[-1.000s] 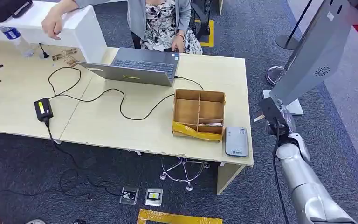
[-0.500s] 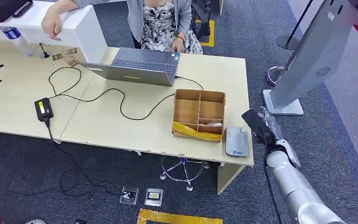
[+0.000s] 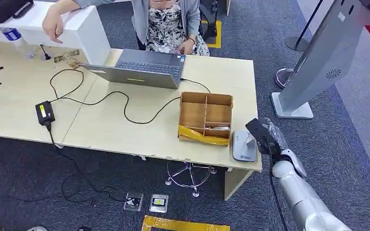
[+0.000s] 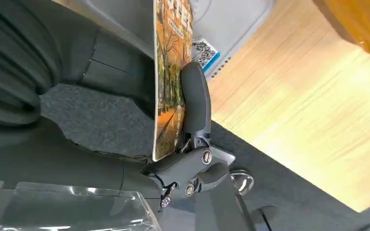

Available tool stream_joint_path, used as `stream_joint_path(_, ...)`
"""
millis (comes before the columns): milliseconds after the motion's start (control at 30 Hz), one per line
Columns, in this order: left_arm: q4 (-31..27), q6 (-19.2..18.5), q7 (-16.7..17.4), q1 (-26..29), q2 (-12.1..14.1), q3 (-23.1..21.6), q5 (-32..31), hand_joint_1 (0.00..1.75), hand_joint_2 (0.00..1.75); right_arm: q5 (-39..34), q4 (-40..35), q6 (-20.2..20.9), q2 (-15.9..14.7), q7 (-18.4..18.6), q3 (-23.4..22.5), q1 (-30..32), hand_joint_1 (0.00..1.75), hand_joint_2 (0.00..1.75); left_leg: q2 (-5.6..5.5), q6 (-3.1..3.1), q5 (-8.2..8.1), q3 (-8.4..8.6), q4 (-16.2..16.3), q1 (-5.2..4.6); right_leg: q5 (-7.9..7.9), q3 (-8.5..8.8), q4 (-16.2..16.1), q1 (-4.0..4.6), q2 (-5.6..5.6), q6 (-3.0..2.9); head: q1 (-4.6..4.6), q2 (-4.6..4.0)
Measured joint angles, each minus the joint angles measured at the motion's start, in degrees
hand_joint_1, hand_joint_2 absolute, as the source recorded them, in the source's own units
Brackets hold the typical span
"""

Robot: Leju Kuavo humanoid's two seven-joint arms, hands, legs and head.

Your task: Pass the card to the sensor for recognition and then transmit it.

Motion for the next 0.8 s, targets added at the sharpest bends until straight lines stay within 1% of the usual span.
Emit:
stream_joint_path(167, 0.0, 0.4, 0.2, 0.0, 0.2, 0.0, 0.1, 0.00, 0.00, -1.3, 0.5, 0.8, -0.9, 0.6, 0.2, -0.3, 1.75, 1.75, 0.00, 0.00, 0.00, 0.00, 0.0, 0.00, 0.00, 0.01, 0.0, 0.00, -0.01, 0.00, 0.00, 0.00)
stream_joint_path(533, 0.0, 0.4, 0.2, 0.0, 0.2, 0.0, -0.3, 0.00, 0.00, -2.9, 1.3, 0.0, -1.8, 0.9, 0.2, 0.8, 1.75, 1.75, 0.07, 0.00, -0.01, 0.04, 0.0, 0.00, 0.00, 0.01, 0.0, 0.00, 0.09, 0.00, -0.02, 0.00)
stream_joint_path(800, 0.0, 0.4, 0.2, 0.0, 0.3, 0.0, -0.7, 0.00, 0.00, -4.3, 1.6, 0.4, -2.5, 0.4, 0.2, 0.9, 1.75, 1.75, 0.11, 0.00, 0.00, 0.07, 0.0, 0.00, 0.00, 0.03, 0.0, 0.00, 0.12, 0.00, 0.00, 0.00)
